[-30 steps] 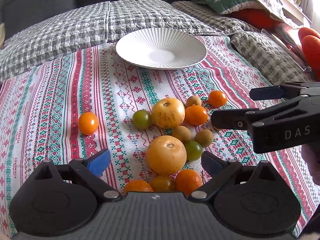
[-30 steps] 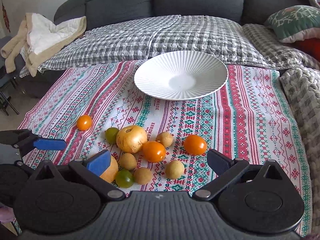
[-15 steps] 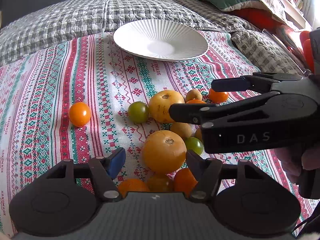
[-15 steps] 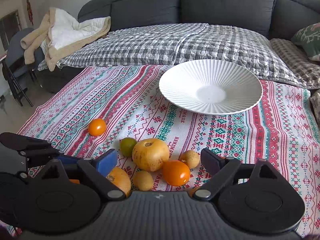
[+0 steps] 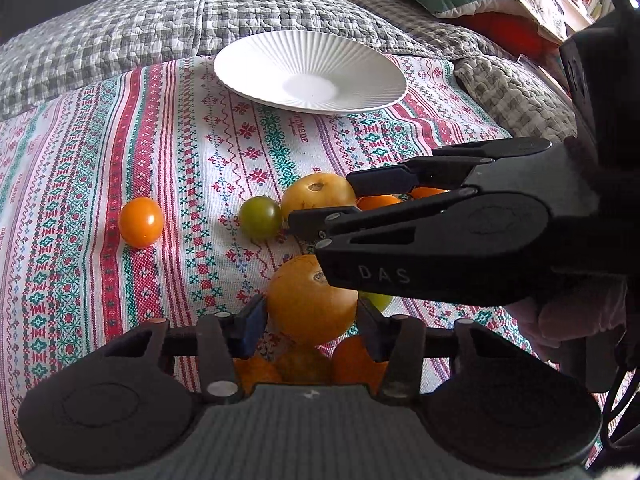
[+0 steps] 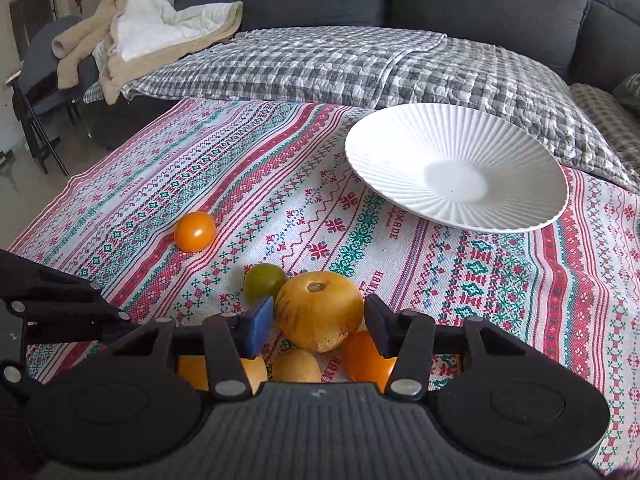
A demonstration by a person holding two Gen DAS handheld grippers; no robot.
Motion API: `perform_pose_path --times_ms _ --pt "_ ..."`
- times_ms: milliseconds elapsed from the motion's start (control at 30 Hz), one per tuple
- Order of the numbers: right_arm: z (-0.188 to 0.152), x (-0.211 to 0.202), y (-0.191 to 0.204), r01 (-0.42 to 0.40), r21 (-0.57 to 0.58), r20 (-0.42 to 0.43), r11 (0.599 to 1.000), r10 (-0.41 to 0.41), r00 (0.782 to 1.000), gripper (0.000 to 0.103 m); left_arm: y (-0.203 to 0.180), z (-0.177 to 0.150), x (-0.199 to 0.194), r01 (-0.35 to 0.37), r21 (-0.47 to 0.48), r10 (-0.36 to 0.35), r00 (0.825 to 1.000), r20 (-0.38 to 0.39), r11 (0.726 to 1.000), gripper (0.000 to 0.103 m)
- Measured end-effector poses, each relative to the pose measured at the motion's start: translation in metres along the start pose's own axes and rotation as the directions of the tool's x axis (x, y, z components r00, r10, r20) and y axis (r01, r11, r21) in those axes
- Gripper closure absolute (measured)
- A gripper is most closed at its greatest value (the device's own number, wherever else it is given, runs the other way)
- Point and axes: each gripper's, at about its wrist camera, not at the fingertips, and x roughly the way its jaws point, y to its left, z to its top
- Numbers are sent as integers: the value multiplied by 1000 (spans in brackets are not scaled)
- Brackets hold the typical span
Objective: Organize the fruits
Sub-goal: 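Grasp the yellow pear with the right tool while the left tool grasps the grapefruit, then put the pear in the white plate with right tool while left tool adds grapefruit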
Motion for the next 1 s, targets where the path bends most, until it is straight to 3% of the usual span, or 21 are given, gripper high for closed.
perform_pose_path --times_ms 200,467,733,800,867,1000 --pt "2 -1 -1 5 19 -4 1000 -5 1000 58 4 1 -1 8 -25 -8 1000 1 1000 67" --pt "4 -11 -6 14 57 13 998 -15 1000 58 14 3 -7 -31 -76 32 999 22 997 67" --pt "14 -25 -19 30 128 69 991 -39 997 60 17 13 -21 -43 -109 53 994 93 993 68" --pt "16 -28 -24 37 155 83 987 -51 995 66 17 18 -22 -52 -116 63 993 96 992 68" --pt "19 -32 -30 26 191 106 981 -47 993 87 17 24 -21 -58 -120 71 992 105 991 68" --pt "24 -37 -42 0 258 136 966 -36 990 86 17 36 -16 -63 -118 78 989 128 991 68"
